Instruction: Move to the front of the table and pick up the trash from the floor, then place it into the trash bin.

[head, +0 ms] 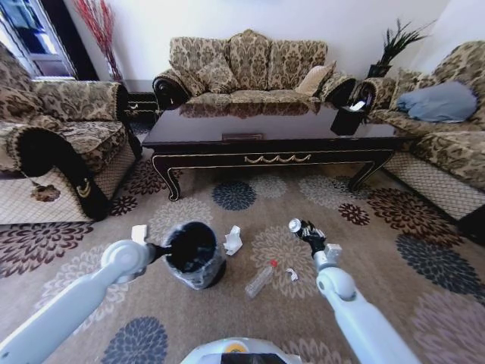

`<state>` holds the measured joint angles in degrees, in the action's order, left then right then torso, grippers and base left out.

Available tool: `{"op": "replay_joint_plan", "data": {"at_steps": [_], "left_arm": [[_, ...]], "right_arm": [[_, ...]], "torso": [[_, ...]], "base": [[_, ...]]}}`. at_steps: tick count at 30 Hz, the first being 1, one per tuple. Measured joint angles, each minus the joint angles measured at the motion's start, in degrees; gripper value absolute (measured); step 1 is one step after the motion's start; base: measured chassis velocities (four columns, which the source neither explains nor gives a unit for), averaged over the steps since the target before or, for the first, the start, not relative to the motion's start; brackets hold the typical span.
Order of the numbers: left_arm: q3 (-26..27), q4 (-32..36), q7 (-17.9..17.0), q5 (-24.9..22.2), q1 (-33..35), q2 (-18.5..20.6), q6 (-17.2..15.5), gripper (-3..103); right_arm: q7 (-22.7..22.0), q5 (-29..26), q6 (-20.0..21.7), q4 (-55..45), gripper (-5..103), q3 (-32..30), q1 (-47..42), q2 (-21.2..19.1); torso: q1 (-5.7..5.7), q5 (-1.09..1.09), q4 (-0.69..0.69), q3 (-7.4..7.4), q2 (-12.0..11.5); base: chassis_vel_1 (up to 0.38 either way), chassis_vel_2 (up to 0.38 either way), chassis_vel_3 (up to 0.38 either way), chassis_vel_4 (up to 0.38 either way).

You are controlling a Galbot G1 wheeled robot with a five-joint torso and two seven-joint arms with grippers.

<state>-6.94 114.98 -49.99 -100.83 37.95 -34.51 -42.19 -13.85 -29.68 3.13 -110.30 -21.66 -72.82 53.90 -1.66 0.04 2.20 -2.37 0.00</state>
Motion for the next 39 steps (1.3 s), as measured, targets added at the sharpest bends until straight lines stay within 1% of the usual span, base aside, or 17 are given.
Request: {"op": "replay_joint_plan", "data": {"at_steps": [2,3,5,7,11,12,16,17,21,28,29,31,32,33,35,36,39], "left_arm": [[-7.4,-1.4,-0.7,-2.3,-7.9,-1.2,0.0,0],[-7.4,-1.4,-0.7,-2.3,-7.9,-1.2,0.0,0],[-16.8,-3.9,-2.4,-5.3,-18.6,-4.2,0.0,0],[-18.1,-4.3,-2.8,-5.9,-20.1,-4.9,0.0,0],[-26.4,-7.9,-4.6,-9.8,-28.7,-12.7,0.0,0],[-26.4,-7.9,-4.6,-9.8,-28.7,-12.7,0.0,0],[-31.7,-11.9,-7.1,-11.5,-33.2,-20.2,0.0,0],[-31.7,-11.9,-7.1,-11.5,-33.2,-20.2,0.0,0],[-34.7,-14.0,-8.1,-12.9,-35.3,-24.7,0.0,0],[-35.1,-17.1,-8.2,-12.8,-35.9,-26.8,0.0,0],[-35.0,-17.2,-8.2,-12.9,-36.1,-26.9,0.0,0],[-35.0,-17.2,-8.1,-12.9,-36.2,-27.1,0.0,0],[-34.9,-17.2,-8.1,-12.9,-36.2,-27.1,0.0,0],[-34.9,-17.1,-8.1,-12.9,-36.2,-27.1,0.1,0],[-34.9,-16.5,-8.2,-12.6,-35.7,-26.9,0.1,0],[-34.9,-16.5,-8.2,-12.6,-35.7,-26.9,0.1,0],[-34.9,-15.9,-8.3,-12.0,-34.8,-26.5,0.1,0]], "right_arm": [[0.1,-0.3,0.2,-2.5,19,1.1,0.0,-1.5],[0.1,-0.3,0.2,-2.5,19,1.1,0.0,-1.5],[0.3,-0.3,0.3,-5.2,19,2.6,-0.2,-2.7],[0.4,-0.2,0.3,-5.6,19,2.9,-0.2,-2.9],[1.3,0.6,0.2,-7.6,19,4.6,-0.2,-3.9],[1.3,0.6,0.2,-7.6,19,4.6,-0.2,-3.9],[1.8,0.7,0.1,-10.4,19,4.9,-0.5,-4.5],[1.8,0.7,0.1,-10.4,19,4.9,-0.5,-4.5],[2.5,1.7,-0.4,-12.6,19,1.1,-5.0,-4.4],[3.5,4.8,-1.3,-13.9,19,-0.6,-8.7,-3.7],[3.5,5.1,-1.3,-13.9,15,-0.5,-8.9,-3.5],[3.5,5.4,-1.3,-13.9,19,-0.3,-9.1,-3.4],[3.5,5.7,-1.3,-13.9,25,-0.2,-9.3,-3.2],[3.5,6.1,-1.2,-13.9,25,-0.1,-9.4,-3.0],[3.5,7.1,-1.2,-13.7,35,0.1,-9.7,-2.5],[3.5,7.1,-1.2,-13.7,35,0.1,-9.7,-2.5],[3.5,7.8,-1.2,-12.8,51,-0.1,-10.4,-1.6]], "torso": [[0.00,-0.04,0.01,0.00,0.0],[0.00,-0.04,0.01,0.00,0.0],[-0.01,-0.01,0.01,0.00,0.0],[-0.01,0.01,0.01,0.00,0.0],[-0.01,-0.03,0.01,0.00,0.0],[-0.01,-0.03,0.01,0.00,0.0],[-0.01,-0.04,0.01,-0.01,0.0],[-0.01,-0.04,0.01,-0.01,0.0],[-0.01,-0.04,0.02,0.00,0.0],[-0.01,-0.03,-0.01,0.00,0.0],[-0.01,-0.03,-0.02,0.00,0.0],[-0.01,-0.04,-0.02,0.00,0.0],[-0.01,-0.04,-0.01,0.00,0.0],[-0.01,-0.04,0.00,0.00,0.0],[0.00,-0.04,0.01,0.01,0.0],[0.00,-0.04,0.01,0.01,0.0],[-0.01,-0.04,0.00,0.00,0.0]], "base": [[0.000,0.000,0.000,0.000],[0.000,0.000,0.000,0.000],[0.000,0.000,0.000,0.000],[0.000,0.000,0.000,0.000],[0.000,0.000,0.000,0.000],[0.000,0.000,0.000,0.000],[0.000,0.000,0.000,0.000],[0.000,0.000,0.000,0.000],[0.000,0.000,0.000,0.000],[0.000,0.000,0.000,0.000],[0.000,0.000,0.000,0.000],[0.000,0.000,0.000,0.000],[0.000,0.000,0.000,0.000],[0.000,0.000,0.000,0.000],[0.000,0.000,0.000,0.000],[0.000,0.000,0.000,0.000],[0.000,0.000,0.000,0.000]]}}
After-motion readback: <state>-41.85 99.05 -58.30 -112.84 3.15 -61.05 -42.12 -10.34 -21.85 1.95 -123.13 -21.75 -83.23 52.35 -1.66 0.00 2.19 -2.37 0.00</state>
